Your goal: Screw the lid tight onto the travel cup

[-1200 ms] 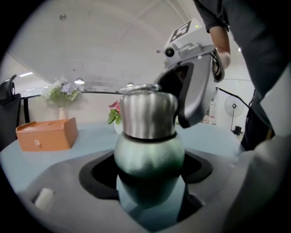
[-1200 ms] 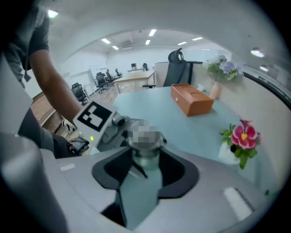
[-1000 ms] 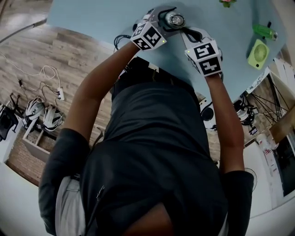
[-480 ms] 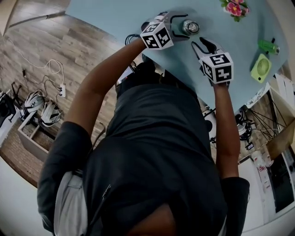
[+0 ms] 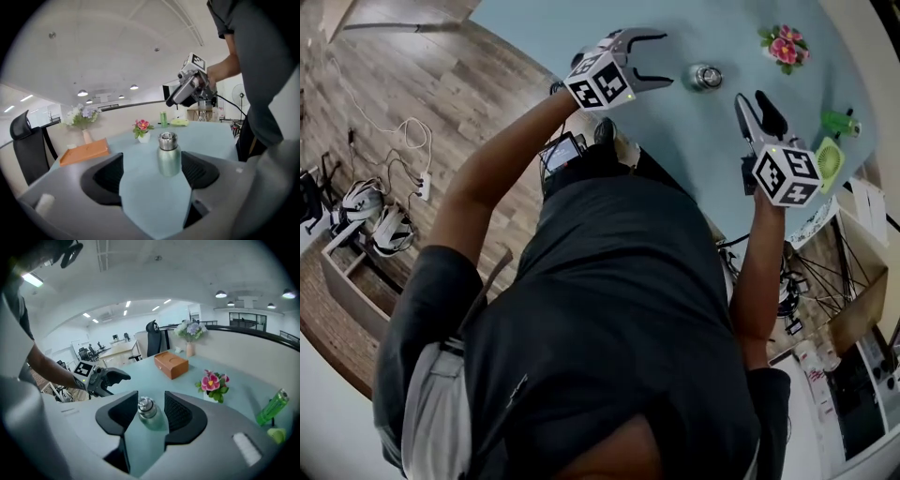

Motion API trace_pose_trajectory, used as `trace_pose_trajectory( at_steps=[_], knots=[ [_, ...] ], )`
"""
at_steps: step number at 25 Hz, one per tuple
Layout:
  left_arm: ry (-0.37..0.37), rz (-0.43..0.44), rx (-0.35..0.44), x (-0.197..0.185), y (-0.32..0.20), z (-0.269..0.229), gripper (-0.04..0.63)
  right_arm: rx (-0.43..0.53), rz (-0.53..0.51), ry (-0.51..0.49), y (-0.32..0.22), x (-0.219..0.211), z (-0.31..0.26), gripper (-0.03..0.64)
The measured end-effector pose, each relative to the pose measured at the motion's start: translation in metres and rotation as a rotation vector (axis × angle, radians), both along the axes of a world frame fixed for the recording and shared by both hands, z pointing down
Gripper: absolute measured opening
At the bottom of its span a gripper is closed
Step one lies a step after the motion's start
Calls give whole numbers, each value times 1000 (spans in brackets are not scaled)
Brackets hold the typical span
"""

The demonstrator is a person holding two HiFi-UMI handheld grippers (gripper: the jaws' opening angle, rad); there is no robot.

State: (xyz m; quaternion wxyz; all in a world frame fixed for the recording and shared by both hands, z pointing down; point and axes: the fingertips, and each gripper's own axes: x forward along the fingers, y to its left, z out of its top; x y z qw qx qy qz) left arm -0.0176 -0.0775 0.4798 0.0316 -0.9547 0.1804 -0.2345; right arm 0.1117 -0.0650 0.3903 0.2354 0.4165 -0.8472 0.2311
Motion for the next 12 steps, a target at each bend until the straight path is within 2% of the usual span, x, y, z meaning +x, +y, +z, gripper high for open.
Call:
trace_pose_trajectory(
  at_steps=[6,12],
  knots=[
    [112,-119,90,-55,0,-88,437,230,29,-114,0,-15,-99,163],
    [161,-299,146,-123,7,-154,437,386,43,-145,21,-27,-183,164]
  ],
)
